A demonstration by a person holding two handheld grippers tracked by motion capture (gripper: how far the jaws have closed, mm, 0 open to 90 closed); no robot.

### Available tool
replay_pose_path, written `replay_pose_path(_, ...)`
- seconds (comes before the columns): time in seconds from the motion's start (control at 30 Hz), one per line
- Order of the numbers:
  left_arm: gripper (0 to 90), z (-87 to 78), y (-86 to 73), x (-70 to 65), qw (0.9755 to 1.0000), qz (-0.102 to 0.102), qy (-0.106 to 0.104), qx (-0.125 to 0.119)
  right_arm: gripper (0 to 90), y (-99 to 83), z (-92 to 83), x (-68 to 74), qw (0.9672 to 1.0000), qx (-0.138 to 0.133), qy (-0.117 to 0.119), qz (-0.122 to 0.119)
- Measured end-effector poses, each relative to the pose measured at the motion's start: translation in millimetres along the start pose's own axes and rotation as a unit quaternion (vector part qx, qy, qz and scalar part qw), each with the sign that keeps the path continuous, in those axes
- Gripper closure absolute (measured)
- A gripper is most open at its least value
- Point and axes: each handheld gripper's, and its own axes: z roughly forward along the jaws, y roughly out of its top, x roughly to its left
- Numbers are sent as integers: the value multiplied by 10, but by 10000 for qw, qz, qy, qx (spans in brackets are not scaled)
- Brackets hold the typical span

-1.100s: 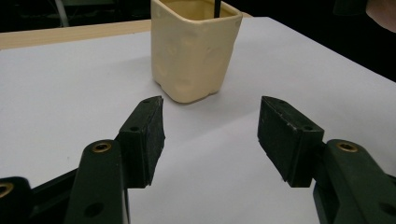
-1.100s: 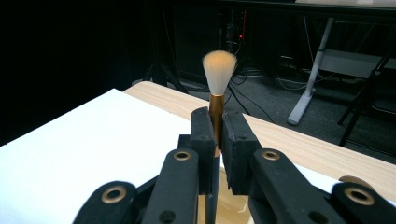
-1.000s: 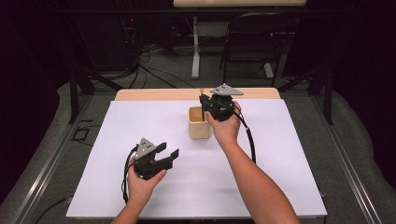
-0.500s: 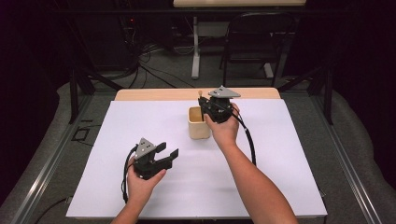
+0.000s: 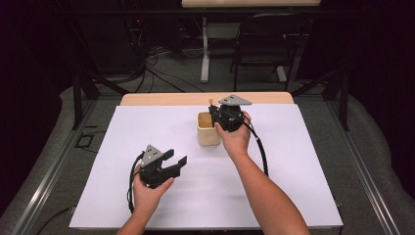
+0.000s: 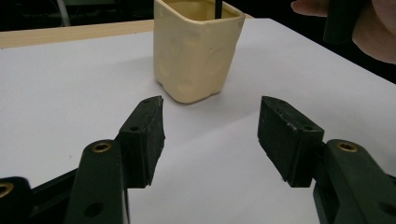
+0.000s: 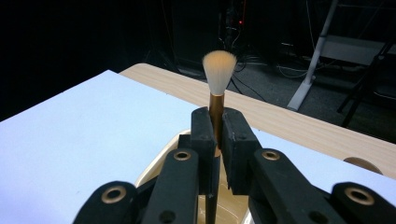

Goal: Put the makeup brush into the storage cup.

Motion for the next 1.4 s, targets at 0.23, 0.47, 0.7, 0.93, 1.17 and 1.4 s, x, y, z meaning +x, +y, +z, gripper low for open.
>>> replay_pose_path(0.23,411,-1,-2,3,10000,-20,-1,-12,839,-27,22,17,10000,43,29,3)
replay_pose_path(0.47,411,-5,-1,9,10000,-31,1,-19,839,-47,44,34,9999,100,29,-35)
replay_pose_path(0.7,411,-7,-1,11,10000,-32,-3,-25,839,-62,50,40,9998,182,16,-30)
replay_pose_path(0.93,411,-9,-1,12,10000,-36,16,-32,839,-86,61,40,9999,151,18,-36)
replay_pose_path(1.17,411,-4,-4,13,10000,-41,19,-20,839,-148,65,-10,9998,209,-16,7)
replay_pose_path(1.4,411,1,-6,11,10000,-16,3,-13,839,-178,67,-24,9997,255,-27,47)
